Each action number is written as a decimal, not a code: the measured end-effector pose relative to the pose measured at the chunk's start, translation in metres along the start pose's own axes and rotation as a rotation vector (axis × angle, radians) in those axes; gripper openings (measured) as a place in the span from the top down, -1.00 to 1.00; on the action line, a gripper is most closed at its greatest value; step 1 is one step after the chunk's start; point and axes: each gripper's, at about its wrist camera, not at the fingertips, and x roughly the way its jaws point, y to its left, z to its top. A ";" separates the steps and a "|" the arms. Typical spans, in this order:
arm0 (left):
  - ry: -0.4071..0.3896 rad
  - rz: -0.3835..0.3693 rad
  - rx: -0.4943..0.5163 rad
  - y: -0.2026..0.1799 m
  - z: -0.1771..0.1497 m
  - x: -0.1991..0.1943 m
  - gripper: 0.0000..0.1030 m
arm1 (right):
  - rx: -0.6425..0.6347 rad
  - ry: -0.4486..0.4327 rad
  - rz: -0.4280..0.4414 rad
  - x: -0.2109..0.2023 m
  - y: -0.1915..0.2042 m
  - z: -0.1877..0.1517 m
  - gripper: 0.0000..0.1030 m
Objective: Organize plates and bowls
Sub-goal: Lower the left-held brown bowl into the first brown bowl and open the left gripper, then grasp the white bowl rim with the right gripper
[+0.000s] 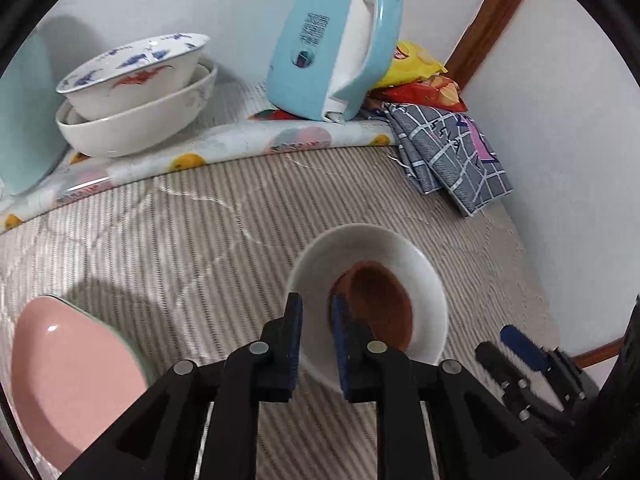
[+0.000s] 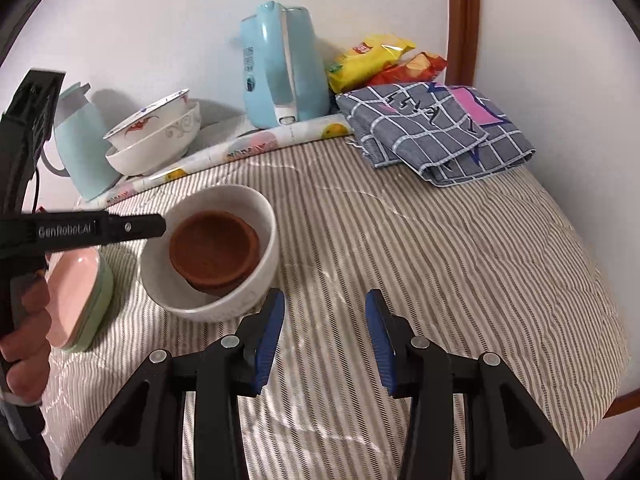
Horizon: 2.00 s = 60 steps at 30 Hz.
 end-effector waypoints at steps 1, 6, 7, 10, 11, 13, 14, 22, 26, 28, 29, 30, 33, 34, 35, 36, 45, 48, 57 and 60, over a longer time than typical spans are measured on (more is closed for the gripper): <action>-0.005 0.012 0.003 0.002 0.000 -0.001 0.33 | -0.003 -0.004 0.014 0.000 0.003 0.003 0.19; -0.026 0.045 0.007 0.010 -0.002 -0.002 0.27 | -0.005 0.013 0.043 0.010 0.012 0.017 0.19; -0.018 0.048 0.002 0.010 -0.001 0.000 0.27 | -0.008 0.018 0.038 0.013 0.013 0.019 0.20; -0.009 0.054 -0.005 0.013 -0.002 0.006 0.27 | -0.016 0.048 0.027 0.024 0.018 0.027 0.34; -0.006 0.059 -0.004 0.013 -0.002 0.008 0.27 | -0.020 0.054 0.028 0.027 0.019 0.029 0.39; -0.012 0.063 0.006 0.013 -0.003 0.011 0.27 | -0.026 0.065 0.010 0.033 0.021 0.030 0.49; -0.012 0.073 0.014 0.013 -0.003 0.013 0.27 | -0.038 0.076 -0.001 0.037 0.024 0.031 0.54; 0.004 0.081 0.020 0.016 0.000 0.026 0.39 | -0.093 0.141 -0.057 0.060 0.039 0.034 0.61; 0.010 0.066 0.034 0.013 0.001 0.031 0.51 | -0.092 0.160 -0.084 0.065 0.042 0.036 0.64; 0.017 0.055 0.031 0.013 0.002 0.035 0.56 | -0.080 0.179 -0.084 0.069 0.041 0.038 0.65; 0.020 0.051 0.028 0.013 0.002 0.036 0.56 | -0.078 0.183 -0.084 0.071 0.041 0.038 0.65; 0.020 0.048 0.024 0.013 0.002 0.037 0.57 | -0.076 0.190 -0.084 0.072 0.041 0.039 0.65; 0.025 0.050 0.017 0.013 0.002 0.042 0.57 | -0.058 0.215 -0.077 0.077 0.040 0.040 0.65; 0.026 0.049 0.018 0.013 0.002 0.043 0.57 | -0.053 0.220 -0.071 0.078 0.039 0.040 0.65; 0.030 0.048 0.021 0.012 0.002 0.045 0.57 | -0.050 0.222 -0.066 0.079 0.039 0.040 0.65; 0.033 0.050 0.021 0.011 0.002 0.047 0.58 | -0.046 0.223 -0.062 0.081 0.038 0.040 0.65; 0.076 0.058 0.051 0.007 0.001 0.057 0.61 | -0.064 0.164 -0.069 0.079 0.040 0.035 0.64; 0.092 0.041 0.017 0.012 0.001 0.059 0.58 | -0.057 0.152 -0.079 0.078 0.039 0.035 0.49; 0.058 0.029 0.014 0.011 -0.002 0.058 0.71 | 0.055 0.201 -0.008 0.084 0.018 0.036 0.20; 0.036 0.051 0.038 0.002 -0.004 0.056 0.78 | 0.044 0.196 -0.005 0.083 0.020 0.034 0.24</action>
